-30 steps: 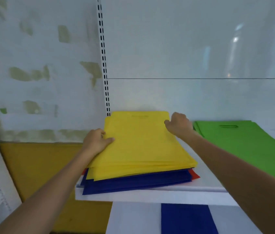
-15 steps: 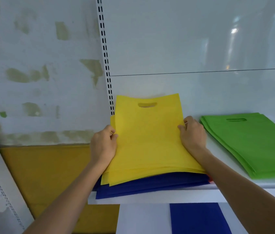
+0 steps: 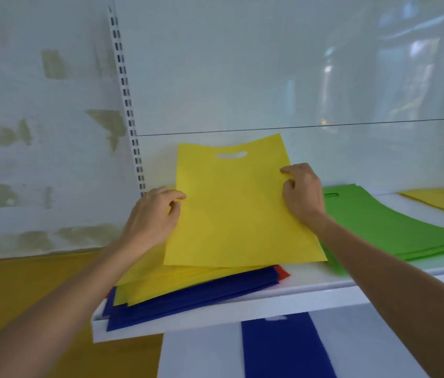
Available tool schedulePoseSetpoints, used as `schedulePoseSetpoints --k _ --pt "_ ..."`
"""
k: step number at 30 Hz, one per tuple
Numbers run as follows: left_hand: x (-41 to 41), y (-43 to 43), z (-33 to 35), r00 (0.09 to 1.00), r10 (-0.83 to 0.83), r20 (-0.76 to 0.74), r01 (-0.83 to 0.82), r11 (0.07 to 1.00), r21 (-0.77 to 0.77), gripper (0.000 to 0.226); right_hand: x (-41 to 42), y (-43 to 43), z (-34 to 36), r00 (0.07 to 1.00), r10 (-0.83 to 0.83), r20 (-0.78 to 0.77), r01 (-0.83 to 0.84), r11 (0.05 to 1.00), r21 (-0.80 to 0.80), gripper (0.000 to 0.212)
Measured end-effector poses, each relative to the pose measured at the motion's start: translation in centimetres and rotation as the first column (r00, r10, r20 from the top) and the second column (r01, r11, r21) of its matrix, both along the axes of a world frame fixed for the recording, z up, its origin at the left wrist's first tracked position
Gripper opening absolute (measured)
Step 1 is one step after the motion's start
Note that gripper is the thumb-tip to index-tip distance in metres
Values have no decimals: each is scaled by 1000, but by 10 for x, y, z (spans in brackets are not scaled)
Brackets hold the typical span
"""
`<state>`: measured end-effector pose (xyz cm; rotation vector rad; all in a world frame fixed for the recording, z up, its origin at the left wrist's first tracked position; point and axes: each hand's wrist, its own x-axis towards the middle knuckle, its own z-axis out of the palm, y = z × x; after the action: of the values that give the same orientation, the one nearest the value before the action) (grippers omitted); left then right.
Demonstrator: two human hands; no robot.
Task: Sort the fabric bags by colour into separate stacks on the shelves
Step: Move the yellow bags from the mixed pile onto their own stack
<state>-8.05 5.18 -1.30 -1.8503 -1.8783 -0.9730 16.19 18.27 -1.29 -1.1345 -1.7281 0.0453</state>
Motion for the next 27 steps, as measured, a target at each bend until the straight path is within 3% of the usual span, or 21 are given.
schedulePoseSetpoints --k 8,12,15,21,27 --pt "195 66 22 943 -332 22 332 942 -39 39 222 -19 20 959 -282 -8 282 959 -26 33" --pt "327 96 5 831 -552 72 556 826 -88 40 365 -61 17 899 -438 -2 437 896 -78 31" --pt "419 108 -8 714 -671 201 696 711 -99 39 460 -94 20 832 -554 -17 552 831 -76 29" --pt "562 120 -35 538 -757 371 837 533 -127 38 586 -125 10 730 -684 7 679 724 -122 29" --pt "638 150 -48 525 -765 374 850 487 -198 41 649 -103 -13 691 -723 7 705 672 -227 37"
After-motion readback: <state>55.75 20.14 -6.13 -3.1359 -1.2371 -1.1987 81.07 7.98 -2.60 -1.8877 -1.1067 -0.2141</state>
